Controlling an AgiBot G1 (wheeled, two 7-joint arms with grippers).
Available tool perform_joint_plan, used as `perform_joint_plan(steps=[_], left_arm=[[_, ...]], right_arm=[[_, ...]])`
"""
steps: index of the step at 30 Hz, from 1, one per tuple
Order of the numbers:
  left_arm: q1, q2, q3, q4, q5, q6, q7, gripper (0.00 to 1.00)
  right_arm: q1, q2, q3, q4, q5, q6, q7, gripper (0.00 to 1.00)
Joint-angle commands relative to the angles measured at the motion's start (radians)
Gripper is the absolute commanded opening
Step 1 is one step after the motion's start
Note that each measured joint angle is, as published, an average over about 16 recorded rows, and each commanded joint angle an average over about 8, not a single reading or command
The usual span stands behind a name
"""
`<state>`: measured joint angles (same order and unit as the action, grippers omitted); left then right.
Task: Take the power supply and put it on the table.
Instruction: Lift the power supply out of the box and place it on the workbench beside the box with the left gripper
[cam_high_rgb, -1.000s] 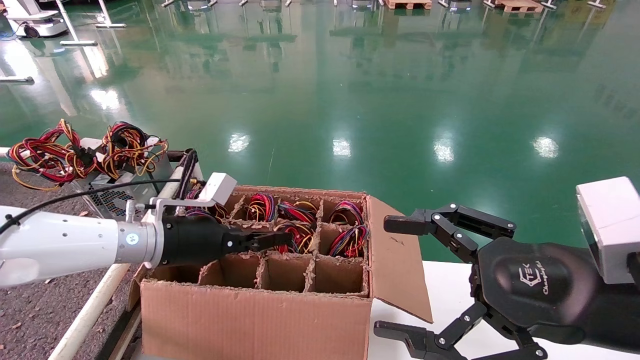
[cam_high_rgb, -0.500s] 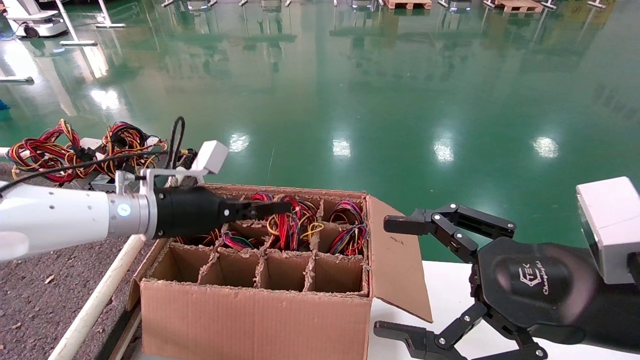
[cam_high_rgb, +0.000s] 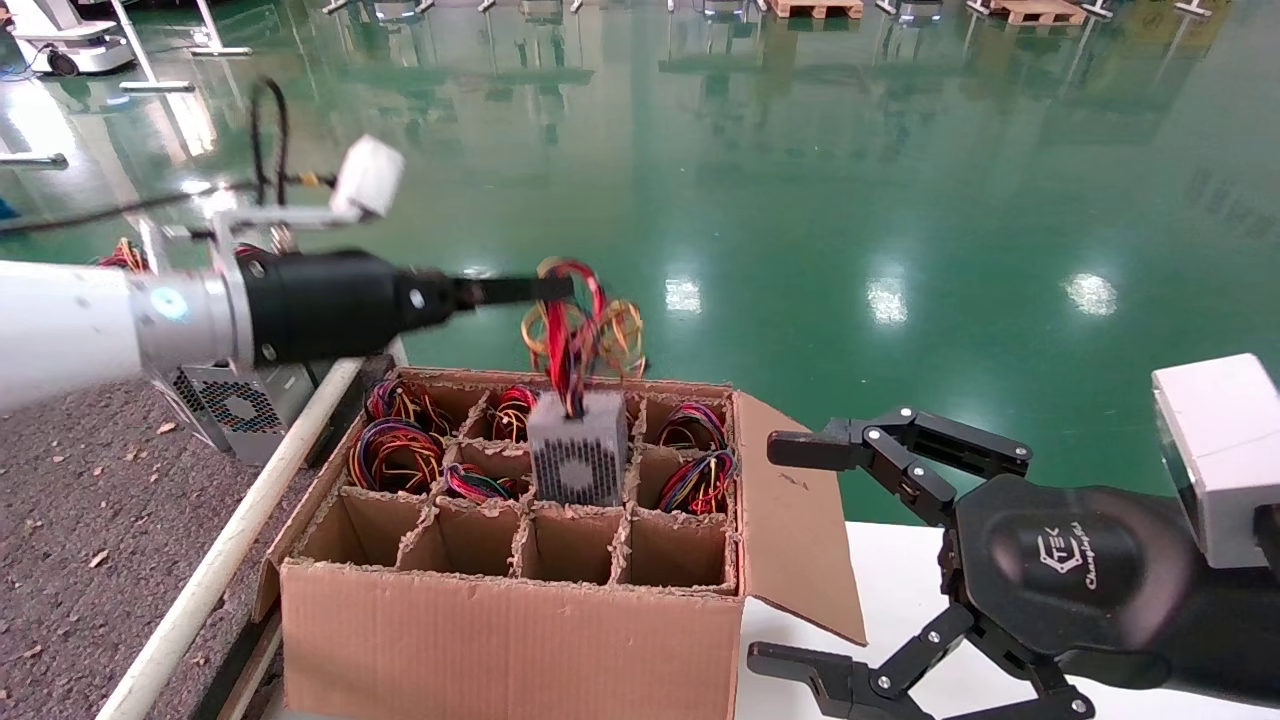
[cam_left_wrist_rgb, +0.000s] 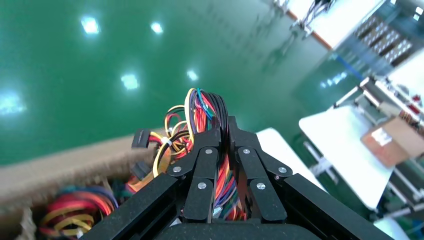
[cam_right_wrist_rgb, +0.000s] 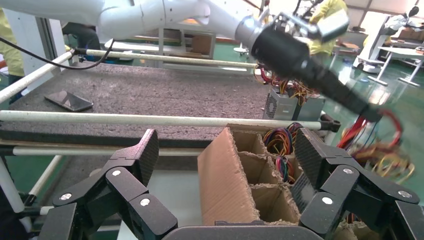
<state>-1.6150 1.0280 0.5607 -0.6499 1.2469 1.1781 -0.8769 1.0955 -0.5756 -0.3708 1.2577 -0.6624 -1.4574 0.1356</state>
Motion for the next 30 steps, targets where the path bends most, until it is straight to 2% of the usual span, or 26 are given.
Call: perform_joint_plan(steps=[1,11,16,22,30], left_arm=[[-0.017,-0.007,-0.009,0.000,-0.008,-0.002,-0.009,0.00],[-0.104,-0.056,-0.048,0.005,-0.041,0.007,-0.036,0.00],[-0.154,-0.063,-0.064,0.036,-0.040,-0.020,-0.014,0.00],[-0.219,-0.058,-0.087,0.113,-0.023,-0.102,0.101,0.00],[-0.331,-0.035,-0.109,0.296,0.001,-0.206,0.308,0.00]], right_arm=[[0.000,0.000,0.000,0.000,0.000,0.000,0.000,1.00],[0.000,0.000,0.000,0.000,0.000,0.000,0.000,1.00],[0.000,0.000,0.000,0.000,0.000,0.000,0.000,1.00],[0.000,0.000,0.000,0.000,0.000,0.000,0.000,1.00],[0.000,0.000,0.000,0.000,0.000,0.000,0.000,1.00]])
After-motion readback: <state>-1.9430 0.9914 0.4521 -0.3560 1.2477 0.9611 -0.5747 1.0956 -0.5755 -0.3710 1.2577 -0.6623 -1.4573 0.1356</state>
